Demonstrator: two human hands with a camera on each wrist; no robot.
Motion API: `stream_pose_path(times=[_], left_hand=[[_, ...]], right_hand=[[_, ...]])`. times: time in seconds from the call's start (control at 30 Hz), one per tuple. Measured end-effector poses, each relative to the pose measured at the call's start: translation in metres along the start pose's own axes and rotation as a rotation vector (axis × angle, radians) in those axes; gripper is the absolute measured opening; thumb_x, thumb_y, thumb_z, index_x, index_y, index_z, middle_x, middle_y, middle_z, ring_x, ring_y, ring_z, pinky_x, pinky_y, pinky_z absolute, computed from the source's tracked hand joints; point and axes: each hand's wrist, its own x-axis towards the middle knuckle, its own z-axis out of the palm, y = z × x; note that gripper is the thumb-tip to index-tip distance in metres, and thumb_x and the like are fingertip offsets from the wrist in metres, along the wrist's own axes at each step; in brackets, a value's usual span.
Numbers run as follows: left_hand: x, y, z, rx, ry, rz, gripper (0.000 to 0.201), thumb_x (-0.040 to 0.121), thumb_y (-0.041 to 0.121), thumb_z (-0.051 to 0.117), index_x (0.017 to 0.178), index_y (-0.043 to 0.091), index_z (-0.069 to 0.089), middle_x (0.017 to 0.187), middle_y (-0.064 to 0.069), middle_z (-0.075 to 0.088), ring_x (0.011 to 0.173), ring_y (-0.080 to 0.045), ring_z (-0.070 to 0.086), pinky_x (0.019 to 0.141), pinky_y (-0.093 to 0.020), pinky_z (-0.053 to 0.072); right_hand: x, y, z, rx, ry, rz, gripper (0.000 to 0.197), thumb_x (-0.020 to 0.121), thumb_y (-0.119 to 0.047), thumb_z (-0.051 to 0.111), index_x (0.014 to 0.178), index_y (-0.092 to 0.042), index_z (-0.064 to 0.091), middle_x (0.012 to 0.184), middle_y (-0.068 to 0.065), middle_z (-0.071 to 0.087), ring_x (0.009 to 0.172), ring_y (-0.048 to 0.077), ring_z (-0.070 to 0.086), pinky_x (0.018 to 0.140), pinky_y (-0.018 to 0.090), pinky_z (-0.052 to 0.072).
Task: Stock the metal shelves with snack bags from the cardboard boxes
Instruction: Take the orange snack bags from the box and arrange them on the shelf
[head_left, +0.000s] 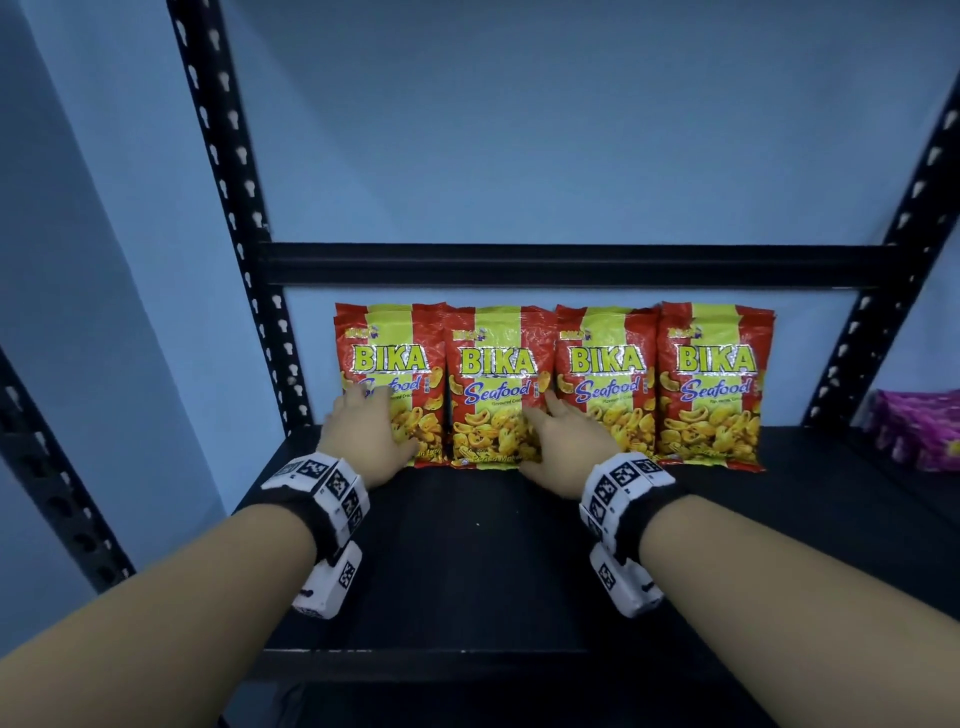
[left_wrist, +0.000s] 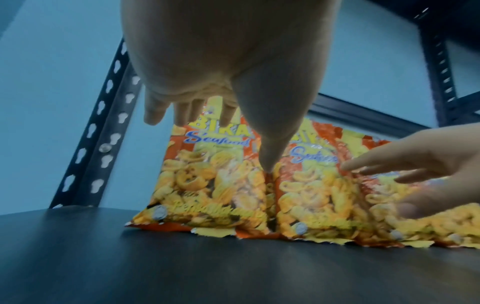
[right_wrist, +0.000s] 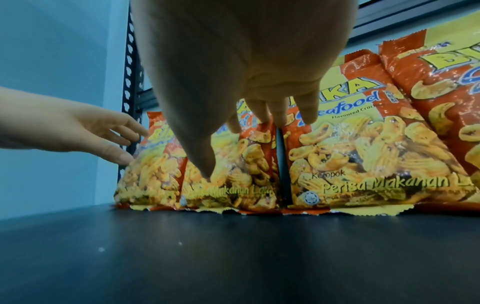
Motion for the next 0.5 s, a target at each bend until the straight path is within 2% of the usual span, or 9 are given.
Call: stream_pose_path(times=[0.03, 0.07, 0.1, 0.17, 0.23, 0.33, 0.4, 0.5], left_hand=[[-0.006, 0.007, -0.003, -0.002, -0.036, 0.042, 0.081, 0.082, 0.060, 0.074, 0.147, 0.022, 0.043, 0.146, -0.012, 0.044, 0.133, -0.031, 0.045, 0.108, -0.050, 0.046], [-0.013, 0.015, -0.004, -0.009, -0.090, 0.077, 0.073, 0.083, 0.060, 0.073, 0.141, 0.023, 0.050, 0.138, -0.007, 0.050, 0.125, -0.027, 0.051, 0.103, -0.046, 0.050], [-0.021, 0.024, -0.006, -0.020, -0.152, 0.105, 0.066, 0.083, 0.059, 0.074, 0.135, 0.024, 0.055, 0.131, -0.003, 0.055, 0.117, -0.023, 0.055, 0.099, -0.043, 0.052], [-0.039, 0.042, -0.010, -0.045, -0.272, 0.154, 0.056, 0.084, 0.058, 0.075, 0.127, 0.025, 0.059, 0.117, 0.004, 0.063, 0.104, -0.015, 0.061, 0.092, -0.037, 0.055], [-0.057, 0.062, -0.013, -0.067, -0.361, 0.194, 0.049, 0.085, 0.055, 0.075, 0.122, 0.024, 0.062, 0.104, 0.008, 0.068, 0.093, -0.010, 0.064, 0.087, -0.035, 0.057], [-0.086, 0.090, -0.015, -0.102, -0.400, 0.209, 0.038, 0.087, 0.051, 0.076, 0.111, 0.024, 0.065, 0.097, 0.009, 0.070, 0.087, -0.007, 0.065, 0.081, -0.031, 0.057], [-0.106, 0.106, -0.011, -0.118, -0.393, 0.191, 0.029, 0.088, 0.050, 0.076, 0.100, 0.025, 0.067, 0.092, 0.008, 0.069, 0.083, -0.007, 0.065, 0.076, -0.029, 0.056], [-0.141, 0.129, -0.003, -0.160, -0.329, 0.157, 0.025, 0.087, 0.048, 0.076, 0.086, 0.025, 0.066, 0.082, 0.008, 0.069, 0.077, -0.007, 0.064, 0.070, -0.029, 0.053]], right_hand=[[-0.006, 0.001, -0.003, 0.011, 0.012, 0.013, 0.068, 0.091, -0.052, 0.067, 0.147, -0.022, 0.043, 0.153, 0.014, 0.044, 0.135, 0.033, 0.048, 0.105, 0.050, 0.050], [-0.012, 0.002, -0.006, 0.019, 0.019, 0.025, 0.055, 0.091, -0.051, 0.066, 0.134, -0.020, 0.053, 0.134, 0.010, 0.057, 0.117, 0.029, 0.058, 0.093, 0.045, 0.057], [-0.020, 0.004, -0.008, 0.030, 0.007, 0.038, 0.046, 0.091, -0.050, 0.066, 0.122, -0.018, 0.058, 0.117, 0.006, 0.063, 0.102, 0.025, 0.063, 0.084, 0.042, 0.059], [-0.035, 0.011, -0.012, 0.052, -0.063, 0.065, 0.036, 0.090, -0.047, 0.069, 0.106, -0.016, 0.062, 0.098, 0.003, 0.064, 0.084, 0.021, 0.065, 0.073, 0.037, 0.060], [-0.051, 0.021, -0.013, 0.082, -0.145, 0.067, 0.034, 0.088, -0.045, 0.073, 0.099, -0.014, 0.065, 0.094, 0.005, 0.065, 0.080, 0.021, 0.066, 0.069, 0.034, 0.058], [-0.079, 0.042, -0.010, 0.191, -0.177, 0.033, 0.035, 0.086, -0.046, 0.076, 0.089, -0.012, 0.068, 0.086, 0.005, 0.068, 0.079, 0.022, 0.068, 0.070, 0.035, 0.059], [-0.101, 0.055, -0.007, 0.280, -0.147, 0.014, 0.032, 0.087, -0.046, 0.076, 0.094, -0.015, 0.069, 0.090, 0.001, 0.067, 0.083, 0.021, 0.067, 0.075, 0.037, 0.059], [-0.135, 0.074, 0.004, 0.383, -0.020, -0.011, 0.029, 0.089, -0.050, 0.071, 0.100, -0.024, 0.066, 0.097, -0.004, 0.064, 0.087, 0.019, 0.064, 0.076, 0.038, 0.057]])
